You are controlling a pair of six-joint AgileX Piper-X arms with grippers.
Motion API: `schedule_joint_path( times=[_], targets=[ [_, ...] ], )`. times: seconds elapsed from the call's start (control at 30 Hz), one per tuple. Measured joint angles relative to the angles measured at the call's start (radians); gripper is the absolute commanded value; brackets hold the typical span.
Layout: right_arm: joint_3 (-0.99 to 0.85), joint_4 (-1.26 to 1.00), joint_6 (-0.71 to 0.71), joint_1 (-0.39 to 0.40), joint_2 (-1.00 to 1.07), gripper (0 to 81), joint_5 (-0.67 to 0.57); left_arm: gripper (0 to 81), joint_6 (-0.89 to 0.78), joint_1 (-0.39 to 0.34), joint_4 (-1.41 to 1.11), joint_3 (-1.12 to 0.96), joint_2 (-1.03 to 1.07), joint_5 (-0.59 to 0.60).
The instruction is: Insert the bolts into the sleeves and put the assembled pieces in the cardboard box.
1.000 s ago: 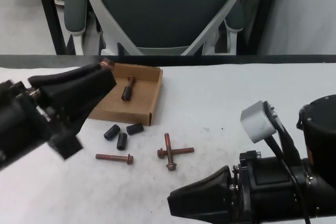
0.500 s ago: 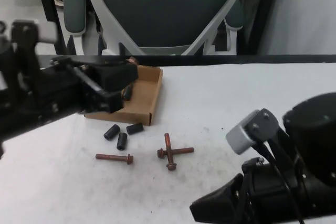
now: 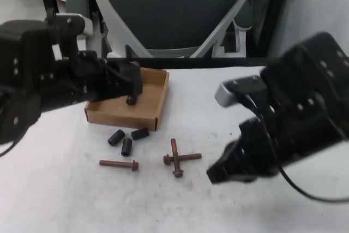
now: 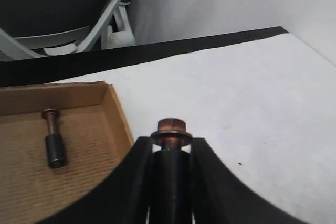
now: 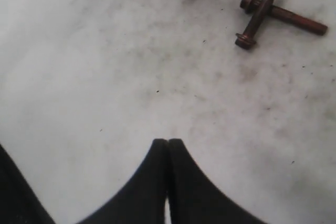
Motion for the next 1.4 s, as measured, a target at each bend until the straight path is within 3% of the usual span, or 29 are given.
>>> schedule_joint_path(
  times=[0.33, 0.83, 0.93, 1.13, 1.4],
  targets=[
    [-0.313, 0.167, -0.014, -0.071, 0.28, 0.2, 0.0, 0.8, 0.006, 0.075, 0.134, -0.175, 0.153, -0.039],
    [-0.613, 0.358, -0.036, -0.076, 0.552, 0.5, 0.0, 0.8, 0.045, 0.079, 0.358, -0.476, 0.456, -0.124],
    [-0.651, 0.359, -0.036, -0.076, 0.582, 8.9, 0.001, 0.8, 0.054, 0.079, 0.41, -0.53, 0.499, -0.14],
    [-0.696, 0.34, -0.004, -0.078, 0.619, 46.2, 0.007, 0.8, 0.082, 0.079, 0.504, -0.592, 0.557, -0.18],
    [-0.714, 0.321, 0.07, -0.08, 0.675, 44.8, 0.007, 0.8, 0.092, 0.079, 0.544, -0.597, 0.59, -0.197]
  ],
)
